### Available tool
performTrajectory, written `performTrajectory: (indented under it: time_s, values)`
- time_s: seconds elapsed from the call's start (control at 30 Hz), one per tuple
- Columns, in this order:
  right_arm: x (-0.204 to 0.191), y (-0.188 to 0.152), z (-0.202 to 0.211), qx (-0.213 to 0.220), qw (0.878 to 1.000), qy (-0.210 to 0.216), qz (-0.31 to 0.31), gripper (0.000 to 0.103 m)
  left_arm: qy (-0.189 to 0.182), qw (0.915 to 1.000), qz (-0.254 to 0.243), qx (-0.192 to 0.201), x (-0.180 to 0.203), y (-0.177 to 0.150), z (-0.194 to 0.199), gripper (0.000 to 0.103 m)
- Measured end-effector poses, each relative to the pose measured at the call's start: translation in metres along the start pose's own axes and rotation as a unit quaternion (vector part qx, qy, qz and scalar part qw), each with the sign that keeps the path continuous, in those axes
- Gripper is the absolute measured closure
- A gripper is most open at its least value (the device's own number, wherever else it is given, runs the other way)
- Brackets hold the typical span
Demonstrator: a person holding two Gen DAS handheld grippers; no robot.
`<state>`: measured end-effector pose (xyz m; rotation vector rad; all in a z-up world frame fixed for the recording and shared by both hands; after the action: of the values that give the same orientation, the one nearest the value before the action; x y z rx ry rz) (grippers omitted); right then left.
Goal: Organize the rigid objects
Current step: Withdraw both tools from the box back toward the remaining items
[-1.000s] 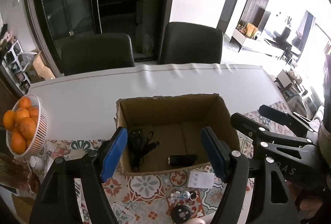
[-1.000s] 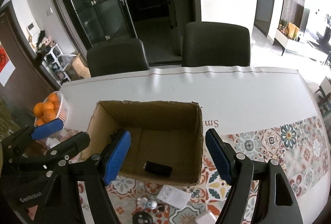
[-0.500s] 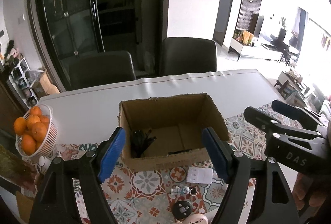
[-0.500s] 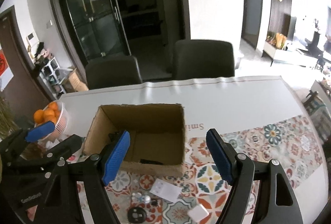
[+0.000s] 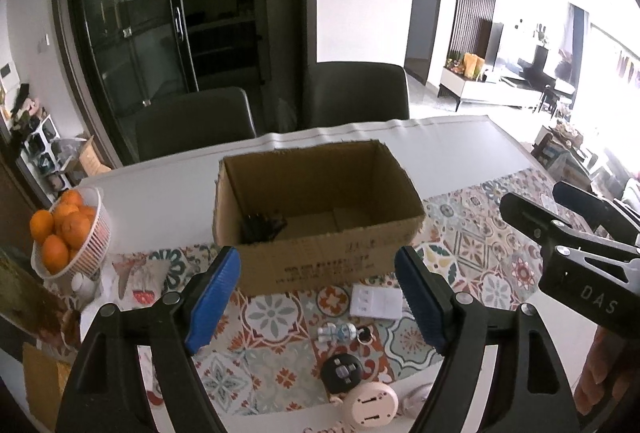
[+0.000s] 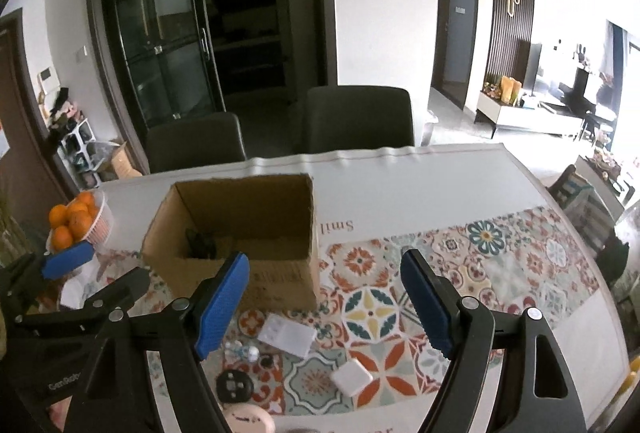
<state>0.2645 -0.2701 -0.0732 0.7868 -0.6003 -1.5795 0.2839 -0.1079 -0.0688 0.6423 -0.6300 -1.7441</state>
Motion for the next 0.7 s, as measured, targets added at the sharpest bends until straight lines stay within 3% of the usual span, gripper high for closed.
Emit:
performTrajectory:
  time_s: [0.7]
  values:
    - [0.009, -0.075, 0.008, -0.008, 1.000, 0.003, -0.008, 0.024, -0.008, 0.9993, 0.002, -0.036, 0.020, -0.080, -0.012, 0.023]
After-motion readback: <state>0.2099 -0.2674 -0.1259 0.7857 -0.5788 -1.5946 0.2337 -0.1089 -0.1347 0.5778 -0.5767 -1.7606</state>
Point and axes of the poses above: each gripper's, at about its wrist camera, not at the fingertips, and z roughly against the way its jaws point, x to its right, y to its top, the point moved 8 cm from there along -z, roughly the way its jaws point, and after that the axes turned 9 degrees about y, right-handed, at the moved point
